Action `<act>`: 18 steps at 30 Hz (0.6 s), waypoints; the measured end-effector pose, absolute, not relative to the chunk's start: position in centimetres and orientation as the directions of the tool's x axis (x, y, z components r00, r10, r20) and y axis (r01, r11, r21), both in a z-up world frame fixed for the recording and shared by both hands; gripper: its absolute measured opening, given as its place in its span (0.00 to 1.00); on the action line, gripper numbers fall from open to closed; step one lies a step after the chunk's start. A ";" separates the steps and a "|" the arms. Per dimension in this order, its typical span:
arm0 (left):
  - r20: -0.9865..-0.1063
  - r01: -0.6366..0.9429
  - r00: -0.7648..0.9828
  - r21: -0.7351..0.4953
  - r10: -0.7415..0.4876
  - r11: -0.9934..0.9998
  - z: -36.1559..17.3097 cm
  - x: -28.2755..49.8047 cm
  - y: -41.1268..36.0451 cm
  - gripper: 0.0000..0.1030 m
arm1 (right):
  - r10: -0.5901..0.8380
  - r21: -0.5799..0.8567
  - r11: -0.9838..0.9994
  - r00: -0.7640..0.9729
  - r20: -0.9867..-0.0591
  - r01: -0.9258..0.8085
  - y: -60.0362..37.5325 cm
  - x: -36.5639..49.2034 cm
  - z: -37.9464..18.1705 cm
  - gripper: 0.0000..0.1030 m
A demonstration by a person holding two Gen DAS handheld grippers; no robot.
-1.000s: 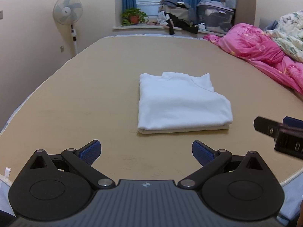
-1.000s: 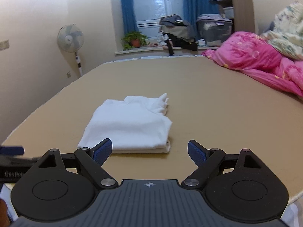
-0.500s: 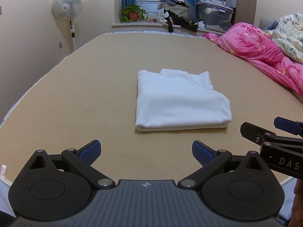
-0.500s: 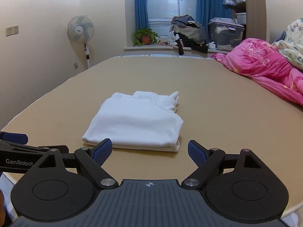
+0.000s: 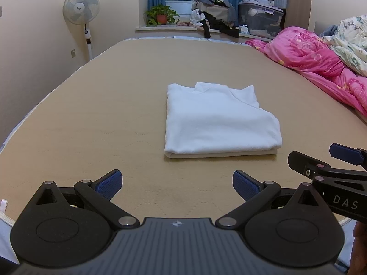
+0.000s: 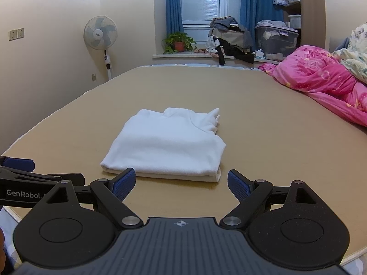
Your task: Fold small clothes
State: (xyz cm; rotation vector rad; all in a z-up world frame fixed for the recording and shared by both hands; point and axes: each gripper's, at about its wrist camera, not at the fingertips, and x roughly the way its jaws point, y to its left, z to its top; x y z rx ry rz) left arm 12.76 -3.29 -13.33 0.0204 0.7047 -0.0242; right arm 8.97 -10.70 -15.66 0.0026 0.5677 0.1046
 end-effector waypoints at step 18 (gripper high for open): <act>-0.649 0.029 0.761 0.003 -0.020 1.000 -13.7 13.0 -3.1 1.00 | 0.091 0.025 0.995 0.836 -0.542 -0.092 -10.5 9.1 -15.8 0.85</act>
